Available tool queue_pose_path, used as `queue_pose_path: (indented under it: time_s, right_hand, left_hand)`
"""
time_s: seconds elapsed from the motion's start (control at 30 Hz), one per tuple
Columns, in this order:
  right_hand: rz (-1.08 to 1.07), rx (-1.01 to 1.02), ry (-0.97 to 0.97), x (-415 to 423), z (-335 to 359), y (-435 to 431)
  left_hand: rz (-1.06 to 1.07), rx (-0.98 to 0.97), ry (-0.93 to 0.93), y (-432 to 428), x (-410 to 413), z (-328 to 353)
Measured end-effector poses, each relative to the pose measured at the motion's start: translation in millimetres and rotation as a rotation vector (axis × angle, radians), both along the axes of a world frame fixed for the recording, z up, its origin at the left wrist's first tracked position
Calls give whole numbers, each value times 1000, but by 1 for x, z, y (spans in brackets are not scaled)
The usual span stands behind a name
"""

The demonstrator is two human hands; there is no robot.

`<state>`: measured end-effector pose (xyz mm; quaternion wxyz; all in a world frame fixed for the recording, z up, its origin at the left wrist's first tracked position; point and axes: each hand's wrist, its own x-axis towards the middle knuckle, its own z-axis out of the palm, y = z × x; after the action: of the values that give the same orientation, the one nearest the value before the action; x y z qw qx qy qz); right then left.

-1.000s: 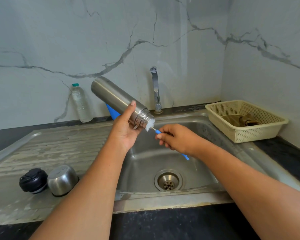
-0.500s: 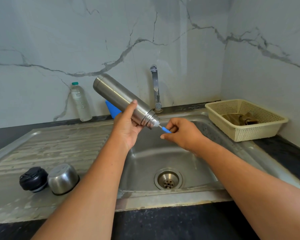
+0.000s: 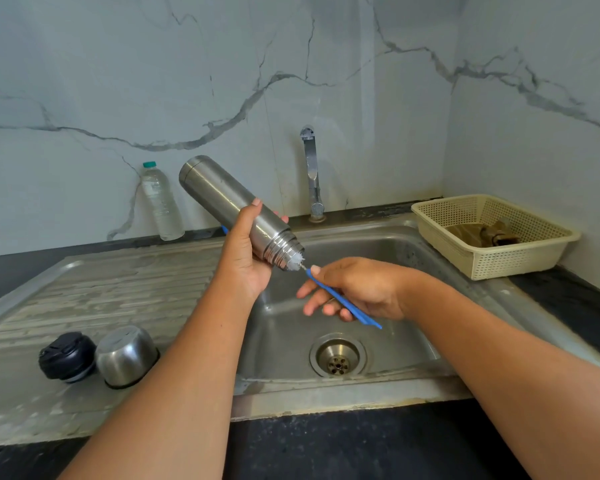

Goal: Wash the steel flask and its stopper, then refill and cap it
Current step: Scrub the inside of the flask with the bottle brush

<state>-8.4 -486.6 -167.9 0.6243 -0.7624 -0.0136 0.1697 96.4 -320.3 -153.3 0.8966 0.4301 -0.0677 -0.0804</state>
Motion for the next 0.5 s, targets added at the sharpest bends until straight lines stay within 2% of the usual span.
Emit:
queue_pose_path:
  time_s: [0.17,0.4,0.5]
  right_hand:
    - [-71,13,-90,7,-4,-4]
    - [-354,-421,-448,14,-11,-4]
    - [-422,-474,-535,13,-10,-1]
  left_hand:
    - [23,-19,17,0,4,-1]
    - [109,-83,36,0,12,-4]
    - [138,-95,44,-1,12,-4]
